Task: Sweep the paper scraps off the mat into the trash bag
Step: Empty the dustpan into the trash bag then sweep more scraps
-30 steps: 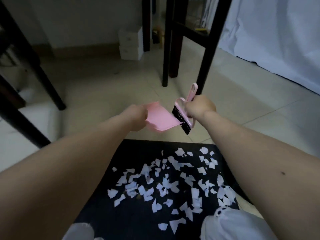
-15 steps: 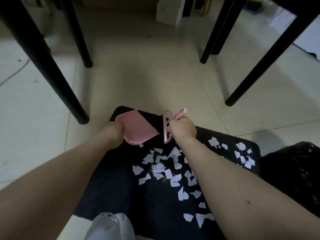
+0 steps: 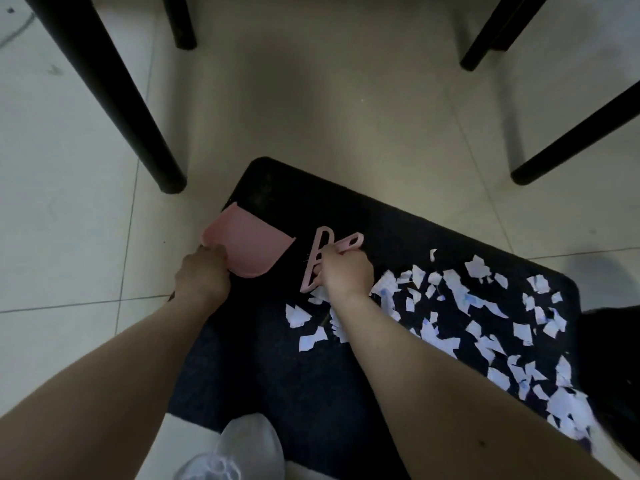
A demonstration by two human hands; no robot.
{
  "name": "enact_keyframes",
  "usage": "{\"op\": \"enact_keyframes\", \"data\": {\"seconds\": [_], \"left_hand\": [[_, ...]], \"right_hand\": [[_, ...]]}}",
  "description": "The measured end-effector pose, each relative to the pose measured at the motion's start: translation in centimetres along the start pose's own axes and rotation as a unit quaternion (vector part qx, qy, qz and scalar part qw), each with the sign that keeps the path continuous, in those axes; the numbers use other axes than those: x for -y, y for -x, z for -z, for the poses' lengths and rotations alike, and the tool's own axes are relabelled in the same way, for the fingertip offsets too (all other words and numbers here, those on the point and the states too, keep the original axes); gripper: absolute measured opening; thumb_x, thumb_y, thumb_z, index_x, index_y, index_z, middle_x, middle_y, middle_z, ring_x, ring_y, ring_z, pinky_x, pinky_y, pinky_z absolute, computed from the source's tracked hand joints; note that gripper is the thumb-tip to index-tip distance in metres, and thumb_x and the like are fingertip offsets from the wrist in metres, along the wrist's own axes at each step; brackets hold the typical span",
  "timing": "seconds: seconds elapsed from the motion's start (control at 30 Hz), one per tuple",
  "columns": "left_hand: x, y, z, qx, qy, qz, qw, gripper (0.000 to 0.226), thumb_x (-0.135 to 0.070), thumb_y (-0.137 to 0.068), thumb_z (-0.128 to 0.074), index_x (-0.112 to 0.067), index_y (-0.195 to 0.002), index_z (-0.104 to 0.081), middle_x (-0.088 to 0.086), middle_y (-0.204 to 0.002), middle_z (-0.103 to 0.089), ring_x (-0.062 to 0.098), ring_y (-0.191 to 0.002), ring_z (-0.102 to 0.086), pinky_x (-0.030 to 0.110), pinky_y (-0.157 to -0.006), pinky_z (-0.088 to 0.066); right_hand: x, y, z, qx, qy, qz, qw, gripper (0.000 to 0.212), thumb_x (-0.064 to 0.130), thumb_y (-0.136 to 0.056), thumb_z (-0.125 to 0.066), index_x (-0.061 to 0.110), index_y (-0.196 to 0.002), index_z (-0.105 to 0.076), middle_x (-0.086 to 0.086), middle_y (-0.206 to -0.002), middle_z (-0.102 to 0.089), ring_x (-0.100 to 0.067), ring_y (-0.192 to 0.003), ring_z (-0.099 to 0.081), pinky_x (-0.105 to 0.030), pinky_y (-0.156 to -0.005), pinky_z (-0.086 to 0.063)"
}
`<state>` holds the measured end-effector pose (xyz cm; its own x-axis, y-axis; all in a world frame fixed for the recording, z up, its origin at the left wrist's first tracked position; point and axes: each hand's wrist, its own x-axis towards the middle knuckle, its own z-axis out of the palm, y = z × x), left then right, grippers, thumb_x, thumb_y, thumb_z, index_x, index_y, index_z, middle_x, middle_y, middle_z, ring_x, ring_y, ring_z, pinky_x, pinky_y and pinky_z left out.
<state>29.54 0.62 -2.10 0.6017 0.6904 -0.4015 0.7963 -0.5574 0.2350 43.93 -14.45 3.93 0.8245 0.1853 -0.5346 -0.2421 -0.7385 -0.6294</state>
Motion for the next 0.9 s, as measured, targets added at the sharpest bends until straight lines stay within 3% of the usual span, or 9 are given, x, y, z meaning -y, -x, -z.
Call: {"op": "enact_keyframes", "data": {"seconds": [0.1,0.2,0.33,0.5,0.6,0.7,0.9], "left_hand": [[0.1,0.0,-1.0,-0.001,-0.018,-0.019,1.0,0.02,-0.006,-0.09,-0.05,0.002,-0.107,-0.056,0.022,-0.107,-0.061,0.037,-0.097,-0.058,0.035,-0.071,-0.042],[0.1,0.2,-1.8,0.001,-0.009,-0.028,1.0,0.021,-0.007,-0.088,-0.051,0.001,-0.107,-0.055,0.021,-0.107,-0.06,0.037,-0.097,-0.057,0.039,-0.073,-0.046],[-0.8,1.1,-2.3,0.01,-0.022,-0.011,1.0,0.03,-0.007,-0.086,-0.055,-0.006,-0.116,-0.049,0.014,-0.115,-0.055,0.034,-0.103,-0.055,0.04,-0.075,-0.047],[-1.5,1.6,-2.4,0.002,-0.022,-0.034,0.999,0.032,-0.003,-0.085,-0.054,-0.006,-0.116,-0.049,0.015,-0.115,-0.054,0.035,-0.103,-0.053,0.039,-0.073,-0.045],[-1.8,1.7,-2.3,0.005,0.012,-0.04,0.999,0.031,0.003,-0.084,-0.053,-0.001,-0.115,-0.05,0.02,-0.115,-0.053,0.038,-0.102,-0.055,0.041,-0.076,-0.047],[-1.7,1.7,-2.3,0.006,0.036,-0.037,0.999,0.032,0.006,-0.084,-0.053,0.002,-0.115,-0.051,0.023,-0.116,-0.052,0.04,-0.101,-0.055,0.04,-0.078,-0.047],[-1.6,2.1,-2.2,0.012,0.057,-0.031,0.998,0.032,0.006,-0.083,-0.053,0.004,-0.115,-0.051,0.025,-0.117,-0.052,0.039,-0.103,-0.055,0.034,-0.075,-0.041]], "right_hand": [[-0.6,0.0,-1.9,0.018,-0.013,-0.017,1.0,0.033,0.032,-0.092,-0.048,0.005,-0.09,-0.066,-0.006,-0.074,-0.069,-0.021,-0.065,-0.065,-0.031,-0.06,-0.054],[-1.1,-0.3,-2.9,0.02,-0.016,-0.025,0.999,0.032,0.029,-0.092,-0.047,0.004,-0.094,-0.066,-0.008,-0.077,-0.07,-0.023,-0.068,-0.067,-0.034,-0.065,-0.057],[-1.9,-0.7,-1.9,-0.02,0.007,-0.008,1.0,0.033,0.027,-0.095,-0.044,0.003,-0.084,-0.063,-0.003,-0.062,-0.059,-0.015,-0.052,-0.054,-0.023,-0.046,-0.039],[-3.3,-1.1,0.8,-0.13,0.065,0.001,0.989,0.039,0.035,-0.099,-0.039,0.007,-0.081,-0.06,0.003,-0.056,-0.05,-0.012,-0.049,-0.047,-0.022,-0.044,-0.029],[-3.7,-0.4,2.5,-0.169,0.023,-0.004,0.985,0.042,0.033,-0.099,-0.039,0.007,-0.073,-0.057,0.003,-0.05,-0.049,-0.01,-0.046,-0.046,-0.022,-0.044,-0.029],[-3.8,1.7,2.2,-0.104,-0.054,-0.005,0.993,0.038,0.025,-0.097,-0.045,0.008,-0.064,-0.054,0.001,-0.054,-0.052,-0.011,-0.045,-0.047,-0.021,-0.042,-0.034],[-5.8,6.1,-3.3,0.028,-0.084,-0.029,0.996,0.029,0.021,-0.091,-0.052,-0.002,-0.083,-0.067,-0.009,-0.075,-0.069,-0.021,-0.067,-0.063,-0.028,-0.058,-0.05]]}}
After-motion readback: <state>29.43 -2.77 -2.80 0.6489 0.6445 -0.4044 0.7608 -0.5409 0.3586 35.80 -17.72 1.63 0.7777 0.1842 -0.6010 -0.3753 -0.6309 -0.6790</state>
